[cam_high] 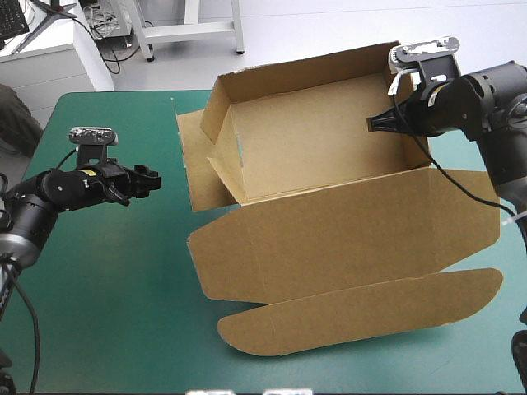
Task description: Fold the box
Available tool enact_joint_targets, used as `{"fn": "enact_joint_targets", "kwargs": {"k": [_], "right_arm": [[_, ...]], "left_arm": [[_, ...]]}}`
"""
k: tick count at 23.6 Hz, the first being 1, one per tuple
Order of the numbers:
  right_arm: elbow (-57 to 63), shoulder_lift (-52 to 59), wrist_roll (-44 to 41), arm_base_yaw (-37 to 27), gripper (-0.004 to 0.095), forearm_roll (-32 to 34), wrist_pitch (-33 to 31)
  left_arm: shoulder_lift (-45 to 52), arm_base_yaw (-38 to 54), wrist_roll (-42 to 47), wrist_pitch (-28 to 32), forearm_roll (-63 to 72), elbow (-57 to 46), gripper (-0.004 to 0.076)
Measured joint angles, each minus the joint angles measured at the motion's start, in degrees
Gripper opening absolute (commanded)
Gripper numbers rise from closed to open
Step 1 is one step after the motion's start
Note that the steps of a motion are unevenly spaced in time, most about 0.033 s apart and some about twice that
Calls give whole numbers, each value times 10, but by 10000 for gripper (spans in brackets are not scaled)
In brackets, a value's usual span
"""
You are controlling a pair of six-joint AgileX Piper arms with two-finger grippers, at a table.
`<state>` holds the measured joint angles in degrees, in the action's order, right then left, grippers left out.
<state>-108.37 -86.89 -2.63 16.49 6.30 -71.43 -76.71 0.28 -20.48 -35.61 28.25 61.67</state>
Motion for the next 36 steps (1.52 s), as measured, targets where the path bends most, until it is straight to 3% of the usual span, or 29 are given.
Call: {"fn": "enact_joint_targets", "kwargs": {"k": [6, 11, 17, 20, 24, 30, 36], "right_arm": [[0, 0, 0, 0, -20, -1, 0], [0, 0, 0, 0, -20, -1, 0], [0, 0, 0, -1, -20, 8, 0], [0, -3, 0, -1, -20, 16, 0], [0, -16, 0, -1, -20, 16, 0], [0, -36, 0, -1, -20, 16, 0], [0, -53, 1, -1, -20, 18, 0]], "left_arm": [[-99, 28, -297, -22, 331, 0, 469], [-152, 28, -381, -63, 429, 0, 469], [-163, 28, -475, -160, 546, 0, 469], [-153, 28, -489, -227, 586, 0, 469], [-143, 28, -491, -261, 606, 0, 469], [-108, 16, -489, -272, 646, 4, 469], [-101, -34, -423, -261, 644, 64, 469]]}}
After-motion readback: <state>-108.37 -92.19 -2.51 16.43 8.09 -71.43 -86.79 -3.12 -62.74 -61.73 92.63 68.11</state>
